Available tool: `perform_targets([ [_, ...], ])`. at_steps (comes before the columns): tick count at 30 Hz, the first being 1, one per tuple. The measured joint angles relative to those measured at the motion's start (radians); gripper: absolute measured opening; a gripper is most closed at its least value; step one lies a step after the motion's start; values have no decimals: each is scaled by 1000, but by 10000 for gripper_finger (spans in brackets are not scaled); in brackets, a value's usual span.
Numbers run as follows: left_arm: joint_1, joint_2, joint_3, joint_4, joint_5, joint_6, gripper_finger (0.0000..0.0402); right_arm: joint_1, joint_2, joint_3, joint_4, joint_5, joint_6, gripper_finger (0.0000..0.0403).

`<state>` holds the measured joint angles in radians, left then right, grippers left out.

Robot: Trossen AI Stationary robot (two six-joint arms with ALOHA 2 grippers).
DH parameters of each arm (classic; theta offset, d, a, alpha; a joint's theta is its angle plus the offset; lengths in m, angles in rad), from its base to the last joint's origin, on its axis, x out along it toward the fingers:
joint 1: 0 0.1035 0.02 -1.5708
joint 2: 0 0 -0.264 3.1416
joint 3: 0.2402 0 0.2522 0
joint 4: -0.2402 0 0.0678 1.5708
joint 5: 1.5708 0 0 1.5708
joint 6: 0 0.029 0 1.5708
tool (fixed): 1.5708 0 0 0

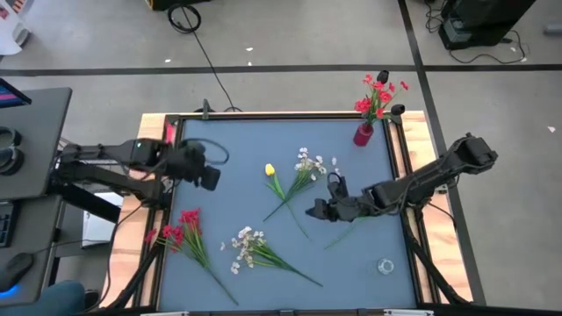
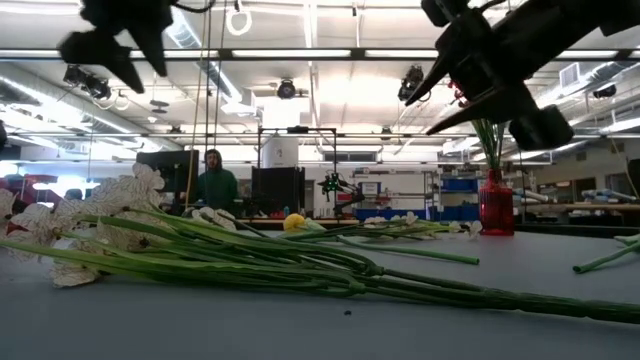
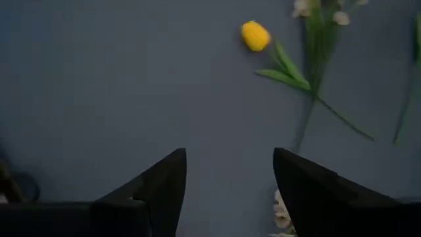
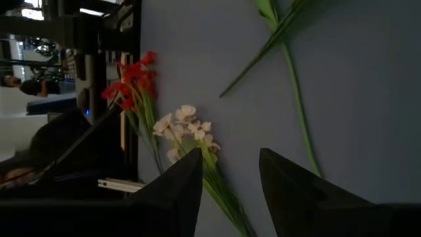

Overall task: Sort flowers into vase by color
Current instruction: Put the red flowers into the red glass vase

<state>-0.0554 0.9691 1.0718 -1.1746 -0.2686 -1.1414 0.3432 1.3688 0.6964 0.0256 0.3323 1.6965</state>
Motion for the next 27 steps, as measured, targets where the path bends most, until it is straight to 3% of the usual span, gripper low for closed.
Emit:
perform_targets([
  [3,-142,5,-7,3,-82,-177,219,12,0,0,-7,-2,-16,154],
  [7,-311,23,-72,21,-142,-440,204,8,0,0,-40,-97,-99,150],
  [13,-502,136,-219,272,-130,-791,189,25,0,0,-79,-297,-233,149],
  [17,-573,261,-240,416,-21,-938,179,68,-1,0,-124,-334,-286,149],
  [22,-667,395,-167,428,231,-1071,165,123,-1,0,-163,-333,-341,149],
  [27,-717,491,-106,422,369,-1121,158,156,-1,0,-176,-304,-384,149],
])
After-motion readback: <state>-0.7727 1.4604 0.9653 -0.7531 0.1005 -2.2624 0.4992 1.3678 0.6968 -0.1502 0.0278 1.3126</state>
